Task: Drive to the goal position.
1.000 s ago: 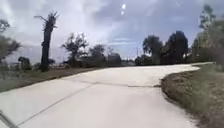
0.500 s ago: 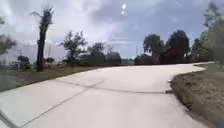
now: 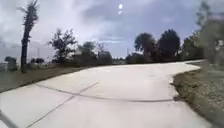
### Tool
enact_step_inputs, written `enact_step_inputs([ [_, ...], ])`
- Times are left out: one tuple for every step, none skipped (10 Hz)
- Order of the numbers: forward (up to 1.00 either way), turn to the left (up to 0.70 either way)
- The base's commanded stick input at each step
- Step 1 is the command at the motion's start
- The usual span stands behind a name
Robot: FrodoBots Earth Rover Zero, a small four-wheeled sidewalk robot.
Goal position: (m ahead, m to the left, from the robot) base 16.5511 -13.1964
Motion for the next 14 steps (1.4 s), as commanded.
enact_step_inputs([
  [0.85, -0.29],
  [0.85, -0.12],
  [0.85, 0.0],
  [0.85, 0.0],
  [0.85, 0.0],
  [0.85, 0.0],
  [0.85, 0.0],
  [0.85, 0.0],
  [0.85, 0.0],
  [0.85, 0.0],
  [0.85, 0.0],
  [0.85, 0.0],
  [0.85, 0.0],
  [0.85, 0.0],
])
